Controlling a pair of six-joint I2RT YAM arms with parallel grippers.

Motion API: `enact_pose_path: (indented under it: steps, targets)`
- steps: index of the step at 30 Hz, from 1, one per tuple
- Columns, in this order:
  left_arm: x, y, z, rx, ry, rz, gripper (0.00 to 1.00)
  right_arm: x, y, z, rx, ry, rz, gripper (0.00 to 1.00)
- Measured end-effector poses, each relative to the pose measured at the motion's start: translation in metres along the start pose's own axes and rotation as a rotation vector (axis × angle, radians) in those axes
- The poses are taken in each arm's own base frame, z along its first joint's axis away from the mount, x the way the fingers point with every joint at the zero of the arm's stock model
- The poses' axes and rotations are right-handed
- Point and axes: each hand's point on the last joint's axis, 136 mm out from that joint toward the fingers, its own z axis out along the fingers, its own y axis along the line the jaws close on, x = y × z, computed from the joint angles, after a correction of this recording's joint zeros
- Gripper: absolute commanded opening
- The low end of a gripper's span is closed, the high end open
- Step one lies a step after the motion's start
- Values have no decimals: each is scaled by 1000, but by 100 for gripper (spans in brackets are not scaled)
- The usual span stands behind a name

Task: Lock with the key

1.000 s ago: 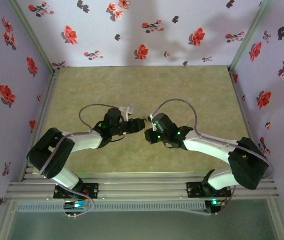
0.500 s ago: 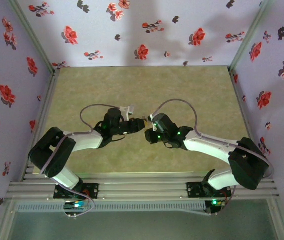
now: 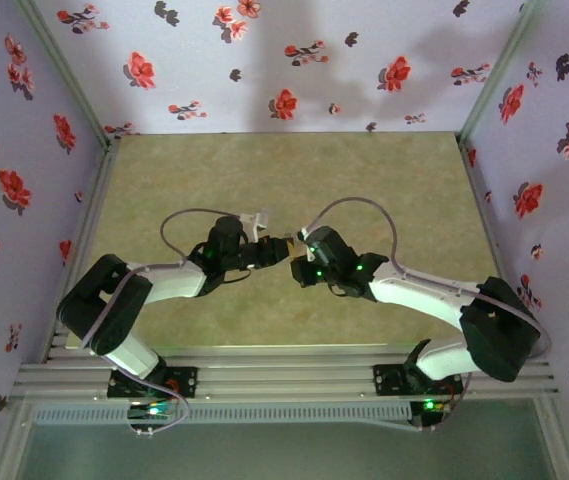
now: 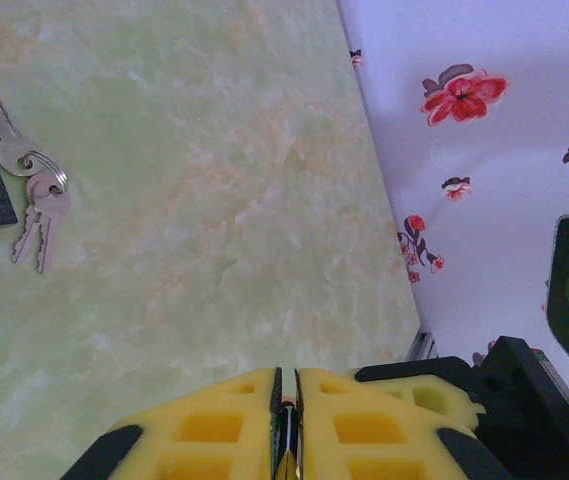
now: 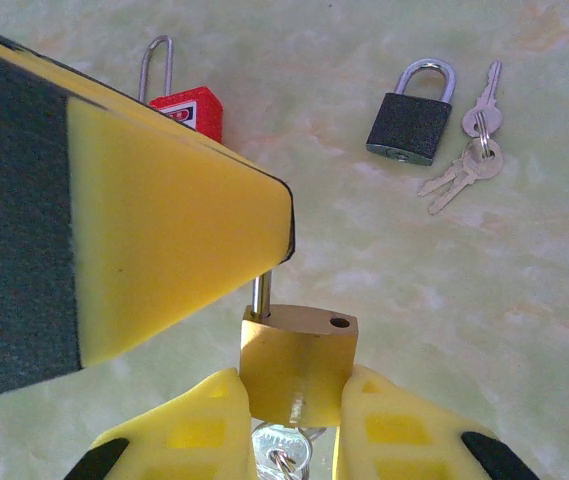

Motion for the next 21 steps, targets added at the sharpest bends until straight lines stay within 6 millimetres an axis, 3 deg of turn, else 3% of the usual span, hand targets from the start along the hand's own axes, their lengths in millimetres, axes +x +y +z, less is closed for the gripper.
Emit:
enact_pose_path:
  steps: [7,11,21]
  targets:
    - [-1,2,0,-4,-2,-3,0,0,0,0,-2,-2,0,14]
    - [-1,2,0,-4,-2,-3,0,0,0,0,-2,-3,0,16]
    - [0,0,0,2,3,-2,0,0,1,0,-5,-2,14,37]
